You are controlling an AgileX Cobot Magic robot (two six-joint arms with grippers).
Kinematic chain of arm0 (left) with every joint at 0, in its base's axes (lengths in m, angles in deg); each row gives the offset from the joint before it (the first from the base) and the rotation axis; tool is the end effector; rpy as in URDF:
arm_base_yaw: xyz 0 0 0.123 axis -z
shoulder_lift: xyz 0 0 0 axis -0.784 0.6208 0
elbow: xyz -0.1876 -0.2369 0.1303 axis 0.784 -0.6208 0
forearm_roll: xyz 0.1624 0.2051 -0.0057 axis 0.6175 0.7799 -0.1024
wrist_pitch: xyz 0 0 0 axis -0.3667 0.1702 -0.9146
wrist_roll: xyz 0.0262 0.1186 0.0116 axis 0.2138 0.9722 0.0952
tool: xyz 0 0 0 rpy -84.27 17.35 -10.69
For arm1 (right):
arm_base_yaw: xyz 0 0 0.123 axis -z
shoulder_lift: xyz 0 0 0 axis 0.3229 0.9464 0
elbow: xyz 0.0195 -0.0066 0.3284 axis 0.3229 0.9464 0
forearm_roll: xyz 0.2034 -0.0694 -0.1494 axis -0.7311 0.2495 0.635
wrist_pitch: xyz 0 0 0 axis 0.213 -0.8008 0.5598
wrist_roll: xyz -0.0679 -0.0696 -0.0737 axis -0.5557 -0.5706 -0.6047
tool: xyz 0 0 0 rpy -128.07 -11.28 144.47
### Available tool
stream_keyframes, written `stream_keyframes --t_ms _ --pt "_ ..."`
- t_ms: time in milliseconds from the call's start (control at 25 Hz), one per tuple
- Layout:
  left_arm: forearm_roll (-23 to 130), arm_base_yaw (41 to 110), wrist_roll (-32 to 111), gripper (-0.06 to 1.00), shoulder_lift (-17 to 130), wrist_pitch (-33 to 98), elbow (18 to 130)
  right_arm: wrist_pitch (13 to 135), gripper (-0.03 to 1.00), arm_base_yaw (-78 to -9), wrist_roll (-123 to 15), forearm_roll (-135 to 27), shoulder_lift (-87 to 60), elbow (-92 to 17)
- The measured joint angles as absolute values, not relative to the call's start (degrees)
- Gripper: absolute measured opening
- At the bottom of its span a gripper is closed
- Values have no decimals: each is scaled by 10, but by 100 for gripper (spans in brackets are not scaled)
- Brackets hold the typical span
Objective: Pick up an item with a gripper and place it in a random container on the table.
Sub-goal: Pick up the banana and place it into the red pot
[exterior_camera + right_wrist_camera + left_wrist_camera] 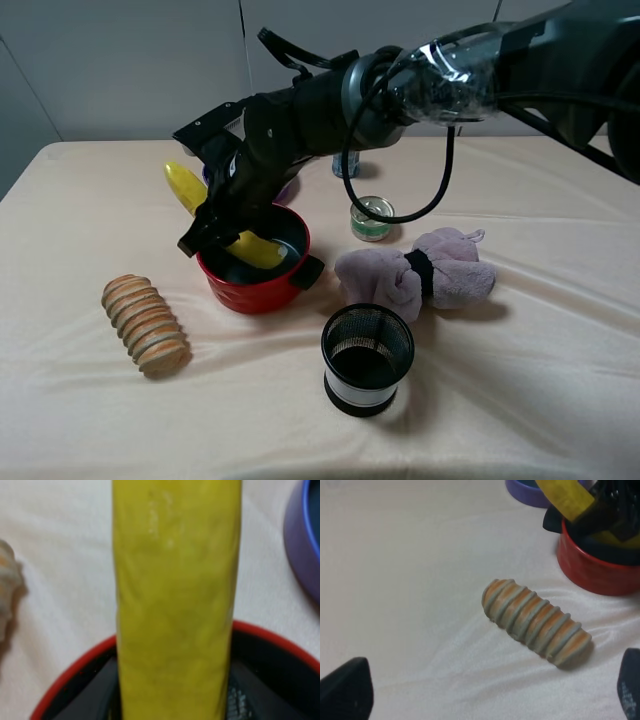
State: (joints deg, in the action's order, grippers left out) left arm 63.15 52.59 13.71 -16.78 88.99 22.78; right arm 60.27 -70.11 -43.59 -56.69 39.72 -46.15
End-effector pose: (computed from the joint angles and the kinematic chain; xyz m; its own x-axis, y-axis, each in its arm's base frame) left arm -0.0132 -0.0067 0.2674 -0.4437 0.1132 -0.8890 0.1146 0.9910 0.0690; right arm 0.3217 0.4147 0.1377 -0.4728 -0.6731 -0.5687 -0.8286 0.5591 0.0271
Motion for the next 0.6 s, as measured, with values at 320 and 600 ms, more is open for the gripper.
stream_keyframes --t_ms 320,600 --pt "632 526 137 99 -168 890 228 600 30 -701 -446 -565 397 -462" --pt "632 526 137 99 -168 890 228 597 30 -701 -486 -565 397 -462"
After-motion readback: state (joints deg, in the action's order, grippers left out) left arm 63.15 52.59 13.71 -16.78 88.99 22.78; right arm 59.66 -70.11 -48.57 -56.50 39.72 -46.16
